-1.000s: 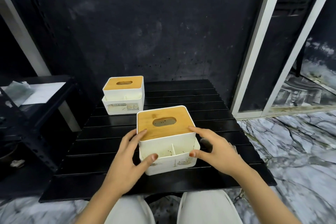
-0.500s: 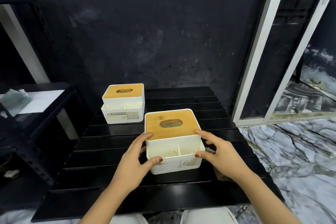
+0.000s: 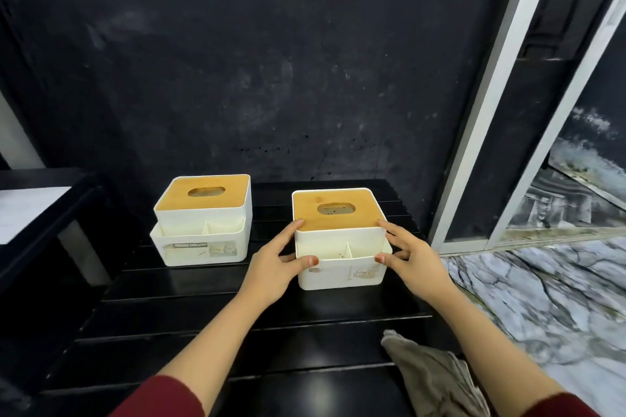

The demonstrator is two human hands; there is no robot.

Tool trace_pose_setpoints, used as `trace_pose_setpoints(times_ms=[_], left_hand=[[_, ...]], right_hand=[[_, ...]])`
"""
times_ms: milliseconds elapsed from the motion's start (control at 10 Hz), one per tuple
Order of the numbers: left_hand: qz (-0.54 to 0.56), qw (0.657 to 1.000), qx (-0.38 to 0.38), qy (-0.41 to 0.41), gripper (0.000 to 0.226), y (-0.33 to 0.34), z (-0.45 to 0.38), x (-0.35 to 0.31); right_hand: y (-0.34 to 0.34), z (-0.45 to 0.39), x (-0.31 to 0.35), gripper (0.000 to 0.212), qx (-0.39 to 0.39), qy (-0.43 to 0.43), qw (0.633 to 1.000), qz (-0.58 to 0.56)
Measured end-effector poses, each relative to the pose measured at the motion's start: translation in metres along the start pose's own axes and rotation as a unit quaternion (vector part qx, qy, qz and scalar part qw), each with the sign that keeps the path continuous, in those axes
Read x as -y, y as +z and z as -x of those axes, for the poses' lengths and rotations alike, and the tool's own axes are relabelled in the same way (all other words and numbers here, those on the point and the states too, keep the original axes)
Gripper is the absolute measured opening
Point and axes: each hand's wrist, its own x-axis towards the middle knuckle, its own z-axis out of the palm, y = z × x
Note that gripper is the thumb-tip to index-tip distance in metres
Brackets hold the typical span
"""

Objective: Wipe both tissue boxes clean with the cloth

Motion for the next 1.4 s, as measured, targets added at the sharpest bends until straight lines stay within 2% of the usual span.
trace_pose_setpoints(times_ms=[400,1200,1300,1400], left_hand=[[-0.010,1.000,-0.001,0.011,0.070,0.007,-0.072,0.013],[-0.032,0.999,-0.014,0.010,0.068,0.015,-0.072,0.007],[-0.031,0.999,-0.006,0.008,0.071,0.016,-0.067,0.004],[-0.051,0.998,-0.033,-0.006,0.077,0.012,-0.062,-0.004]], right_hand=[[0.000,-0.061,-0.018,0.058,-0.026,0.008,0.999,-0.036],[0.002,-0.068,-0.023,0.061,-0.017,0.020,0.996,-0.088],[-0.002,-0.066,-0.020,0.066,0.010,0.011,0.998,-0.063],[-0.009,-0.060,-0.015,0.080,-0.010,-0.006,0.997,-0.072]])
